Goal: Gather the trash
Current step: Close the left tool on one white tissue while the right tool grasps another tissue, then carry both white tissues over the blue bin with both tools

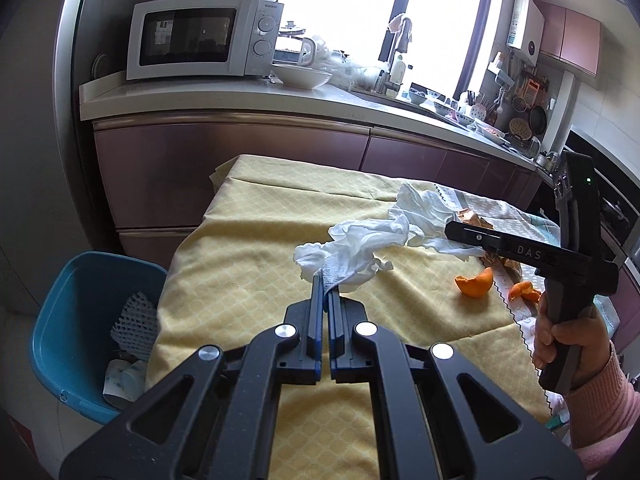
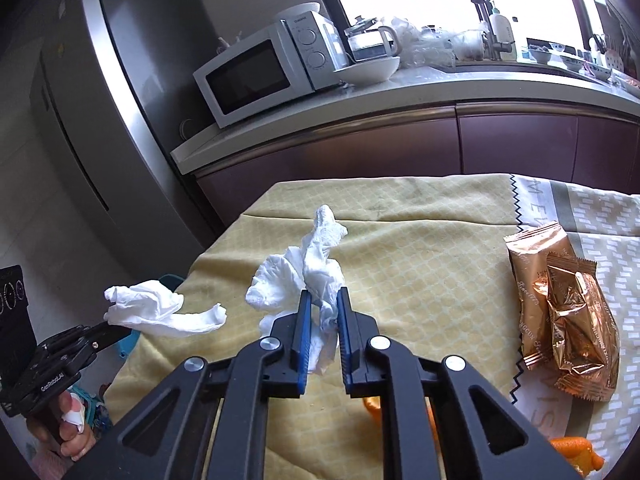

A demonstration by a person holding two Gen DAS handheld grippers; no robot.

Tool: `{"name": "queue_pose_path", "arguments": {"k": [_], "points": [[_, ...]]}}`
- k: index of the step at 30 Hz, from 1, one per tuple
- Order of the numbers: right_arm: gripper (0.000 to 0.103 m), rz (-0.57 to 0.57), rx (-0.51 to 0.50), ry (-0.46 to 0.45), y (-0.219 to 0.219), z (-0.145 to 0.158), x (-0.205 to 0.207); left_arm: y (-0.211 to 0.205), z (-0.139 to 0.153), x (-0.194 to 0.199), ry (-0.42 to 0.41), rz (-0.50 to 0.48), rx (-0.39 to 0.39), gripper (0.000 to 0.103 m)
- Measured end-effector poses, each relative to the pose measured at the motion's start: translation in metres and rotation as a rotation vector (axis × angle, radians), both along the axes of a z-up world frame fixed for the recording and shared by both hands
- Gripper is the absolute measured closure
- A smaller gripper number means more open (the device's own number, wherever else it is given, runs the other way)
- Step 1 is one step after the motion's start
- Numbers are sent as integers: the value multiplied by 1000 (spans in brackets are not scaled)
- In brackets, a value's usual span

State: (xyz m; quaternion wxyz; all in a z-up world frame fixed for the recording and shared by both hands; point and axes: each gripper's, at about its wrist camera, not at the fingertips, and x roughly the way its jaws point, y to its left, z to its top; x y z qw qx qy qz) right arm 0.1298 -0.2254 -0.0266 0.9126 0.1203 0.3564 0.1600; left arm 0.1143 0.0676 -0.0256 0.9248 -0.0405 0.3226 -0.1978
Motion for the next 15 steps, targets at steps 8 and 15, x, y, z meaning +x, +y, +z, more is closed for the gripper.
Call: {"name": "queue_pose_path", "arguments": {"k": [8,15], "points": [[91,94,25,-32,26,13,-25,25,9,-24,-22,50,-1,101],[91,163,41,-31,51,14,-35,52,10,-40,-25,96,-2,101]]}}
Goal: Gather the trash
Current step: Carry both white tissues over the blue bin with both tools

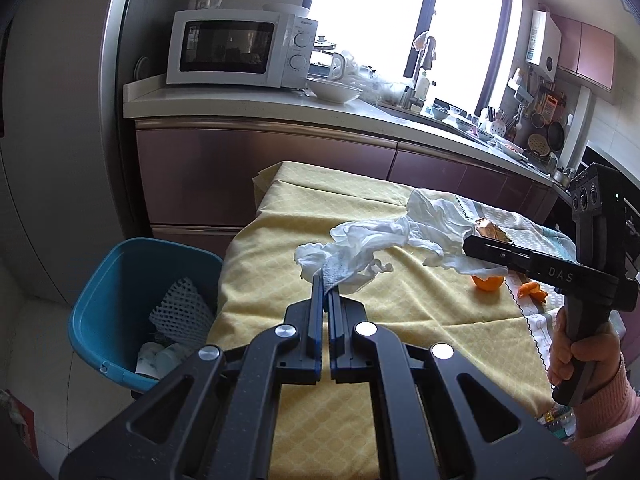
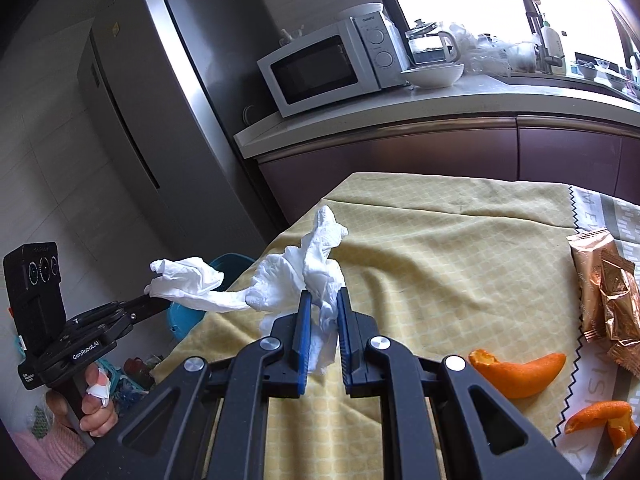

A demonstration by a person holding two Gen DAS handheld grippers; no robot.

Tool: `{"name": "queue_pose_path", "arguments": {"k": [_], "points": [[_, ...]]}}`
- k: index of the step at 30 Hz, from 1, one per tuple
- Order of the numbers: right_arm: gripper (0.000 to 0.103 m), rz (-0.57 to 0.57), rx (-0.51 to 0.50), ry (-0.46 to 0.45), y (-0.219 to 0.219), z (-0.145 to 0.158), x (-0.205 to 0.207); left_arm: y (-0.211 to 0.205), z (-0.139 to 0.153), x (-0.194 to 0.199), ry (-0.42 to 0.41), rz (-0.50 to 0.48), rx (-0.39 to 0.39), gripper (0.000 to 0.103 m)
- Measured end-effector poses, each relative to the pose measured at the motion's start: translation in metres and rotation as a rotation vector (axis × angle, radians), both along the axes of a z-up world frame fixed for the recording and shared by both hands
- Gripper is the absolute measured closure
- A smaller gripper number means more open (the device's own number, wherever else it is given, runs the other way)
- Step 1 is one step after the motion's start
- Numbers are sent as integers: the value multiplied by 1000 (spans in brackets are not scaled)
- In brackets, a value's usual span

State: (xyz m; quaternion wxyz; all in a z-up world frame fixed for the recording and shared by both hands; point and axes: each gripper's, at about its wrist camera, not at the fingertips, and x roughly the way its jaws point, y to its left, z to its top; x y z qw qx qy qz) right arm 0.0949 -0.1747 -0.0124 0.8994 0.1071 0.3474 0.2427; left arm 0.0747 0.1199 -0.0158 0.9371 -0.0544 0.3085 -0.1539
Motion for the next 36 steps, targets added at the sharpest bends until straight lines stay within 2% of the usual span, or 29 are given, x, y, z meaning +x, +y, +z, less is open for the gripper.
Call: {"name": "queue_pose_path", "arguments": {"k": [22,36], "points": [[91,136,-18,20,65,-5,-5,62,-1,-29,-5,122,-47,101],[91,200,-31,23,94,-5,2,90,-3,-36,-6,203,-37,101]]}}
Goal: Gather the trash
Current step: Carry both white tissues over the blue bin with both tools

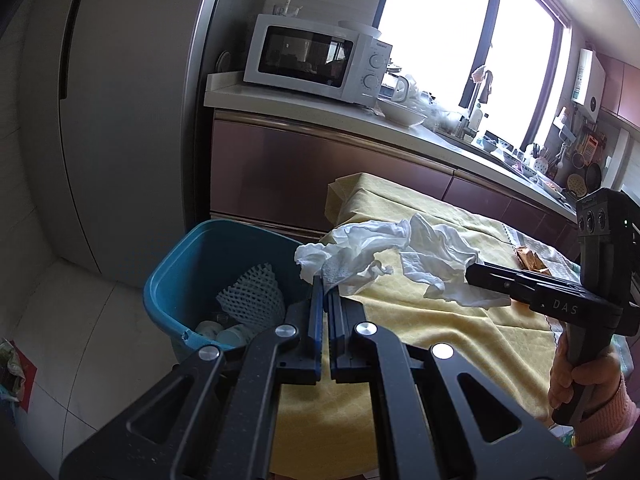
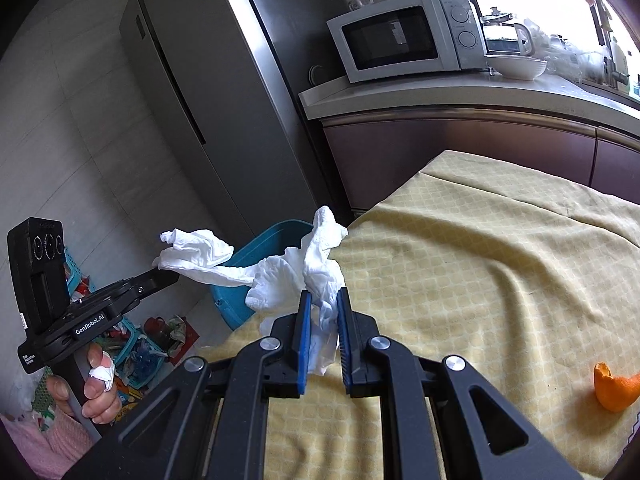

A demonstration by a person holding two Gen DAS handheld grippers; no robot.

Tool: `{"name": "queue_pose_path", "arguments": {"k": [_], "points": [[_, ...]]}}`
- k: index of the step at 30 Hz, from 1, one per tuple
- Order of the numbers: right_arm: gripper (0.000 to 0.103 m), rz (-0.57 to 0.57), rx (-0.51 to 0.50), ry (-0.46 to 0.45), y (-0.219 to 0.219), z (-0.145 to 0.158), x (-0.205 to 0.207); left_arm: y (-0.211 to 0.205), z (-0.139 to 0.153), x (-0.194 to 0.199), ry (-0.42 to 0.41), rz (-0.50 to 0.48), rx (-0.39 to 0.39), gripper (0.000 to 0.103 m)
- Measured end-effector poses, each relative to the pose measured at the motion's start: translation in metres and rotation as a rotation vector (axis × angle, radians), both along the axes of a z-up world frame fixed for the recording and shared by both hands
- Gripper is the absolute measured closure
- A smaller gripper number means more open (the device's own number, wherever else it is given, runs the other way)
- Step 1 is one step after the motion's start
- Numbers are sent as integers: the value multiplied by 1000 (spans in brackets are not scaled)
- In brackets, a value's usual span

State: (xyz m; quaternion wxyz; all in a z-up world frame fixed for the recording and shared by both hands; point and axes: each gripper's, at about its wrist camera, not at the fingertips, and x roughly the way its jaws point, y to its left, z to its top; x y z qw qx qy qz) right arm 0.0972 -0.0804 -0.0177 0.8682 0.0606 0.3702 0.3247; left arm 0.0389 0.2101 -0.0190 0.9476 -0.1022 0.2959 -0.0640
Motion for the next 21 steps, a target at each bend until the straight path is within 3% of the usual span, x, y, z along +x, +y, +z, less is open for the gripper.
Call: {"name": "queue_pose_path", "arguments": {"k": [21], "points": [[91,120,-47,14,65,-6,26,50,-17,13,49,143,29,101]]}}
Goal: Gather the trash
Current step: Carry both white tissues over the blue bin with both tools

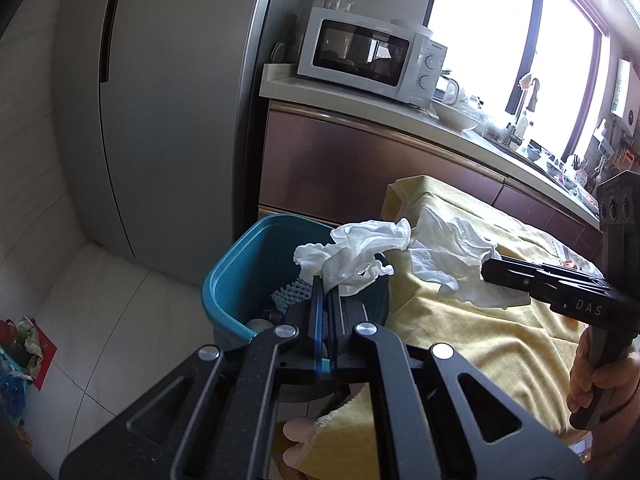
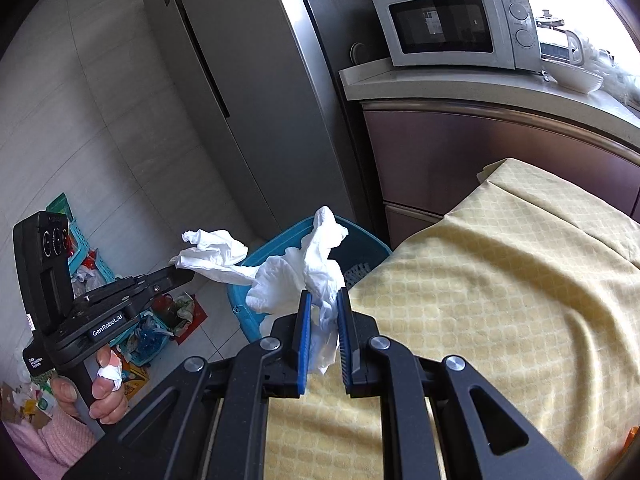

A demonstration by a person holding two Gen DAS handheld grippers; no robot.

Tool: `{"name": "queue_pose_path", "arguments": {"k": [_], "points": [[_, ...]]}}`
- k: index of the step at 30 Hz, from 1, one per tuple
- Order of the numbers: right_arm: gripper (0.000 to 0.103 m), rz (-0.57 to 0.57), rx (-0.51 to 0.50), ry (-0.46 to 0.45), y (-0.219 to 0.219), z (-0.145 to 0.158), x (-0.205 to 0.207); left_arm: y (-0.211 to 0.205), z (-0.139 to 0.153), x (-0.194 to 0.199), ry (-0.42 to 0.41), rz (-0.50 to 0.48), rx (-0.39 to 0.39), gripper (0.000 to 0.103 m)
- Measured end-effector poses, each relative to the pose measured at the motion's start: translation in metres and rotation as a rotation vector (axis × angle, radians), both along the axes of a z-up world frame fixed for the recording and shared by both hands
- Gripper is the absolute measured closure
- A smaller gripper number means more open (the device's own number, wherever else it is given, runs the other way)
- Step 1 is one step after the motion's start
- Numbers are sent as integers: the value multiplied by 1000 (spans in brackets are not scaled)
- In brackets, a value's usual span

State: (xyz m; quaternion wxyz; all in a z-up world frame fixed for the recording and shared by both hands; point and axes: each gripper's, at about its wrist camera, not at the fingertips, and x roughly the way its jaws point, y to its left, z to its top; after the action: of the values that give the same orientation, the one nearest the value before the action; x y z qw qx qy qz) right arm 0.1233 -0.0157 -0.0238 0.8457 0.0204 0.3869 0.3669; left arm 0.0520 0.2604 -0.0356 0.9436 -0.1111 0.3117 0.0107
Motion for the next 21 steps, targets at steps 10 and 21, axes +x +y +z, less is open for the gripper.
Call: {"name": "queue_pose_path", "arguments": {"k": [10,21], "points": [[91,32,-38,6,29,-4,13,7,-10,10,29,23,4,101],[91,55,-98,20,59,-14,24,12,-26,23,69,49,8,101]]}}
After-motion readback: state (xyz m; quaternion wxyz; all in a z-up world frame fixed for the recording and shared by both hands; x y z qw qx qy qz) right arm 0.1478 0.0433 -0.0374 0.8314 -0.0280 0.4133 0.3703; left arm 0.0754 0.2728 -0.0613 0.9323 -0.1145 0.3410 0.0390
